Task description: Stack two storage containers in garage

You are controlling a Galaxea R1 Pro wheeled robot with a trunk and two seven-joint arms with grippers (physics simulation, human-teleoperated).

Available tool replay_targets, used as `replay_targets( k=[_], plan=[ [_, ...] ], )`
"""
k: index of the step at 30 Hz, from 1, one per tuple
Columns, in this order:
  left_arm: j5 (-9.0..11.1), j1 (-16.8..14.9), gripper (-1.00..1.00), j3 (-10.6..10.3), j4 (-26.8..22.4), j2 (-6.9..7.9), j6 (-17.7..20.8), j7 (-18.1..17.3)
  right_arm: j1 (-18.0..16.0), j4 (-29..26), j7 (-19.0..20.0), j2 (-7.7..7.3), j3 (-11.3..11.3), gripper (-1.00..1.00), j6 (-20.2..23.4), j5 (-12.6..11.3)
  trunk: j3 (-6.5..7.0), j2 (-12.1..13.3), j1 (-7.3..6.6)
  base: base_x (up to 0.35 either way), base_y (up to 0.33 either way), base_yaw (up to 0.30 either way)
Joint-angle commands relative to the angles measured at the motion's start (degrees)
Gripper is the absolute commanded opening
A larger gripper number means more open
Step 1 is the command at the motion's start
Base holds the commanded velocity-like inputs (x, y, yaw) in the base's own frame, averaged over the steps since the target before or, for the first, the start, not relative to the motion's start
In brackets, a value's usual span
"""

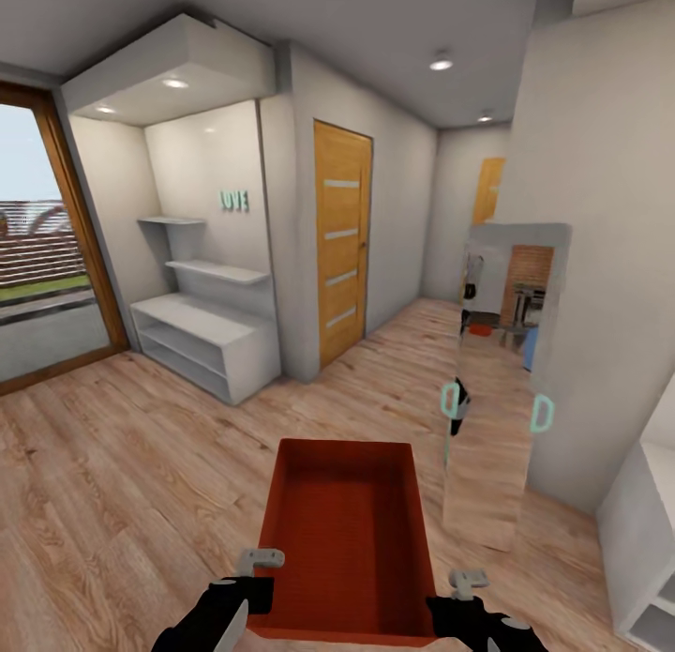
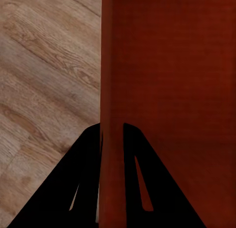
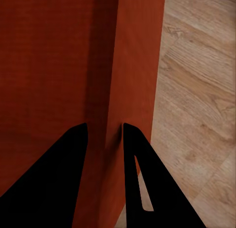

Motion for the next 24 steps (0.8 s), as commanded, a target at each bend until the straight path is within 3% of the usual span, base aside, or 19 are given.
replay_targets(
  k=[1, 24],
  plan=[
    [-0.47, -0.09, -1.0, 0.72, -0.13, -0.33, 0.51, 1.81, 0.04, -0.18, -0.86, 0.0, 0.67, -1.0, 0.29, 3.4, -0.12, -0.11, 0.06, 0.325, 0.035, 0.0],
    [-0.47, -0.09, -1.0, 0.72, -0.13, -0.33, 0.51, 1.81, 0.04, -0.18, -0.86, 0.0, 0.67, -1.0, 0.29, 3.31, -0.12, -0.11, 0.06, 0.325, 0.098, 0.0]
  ],
)
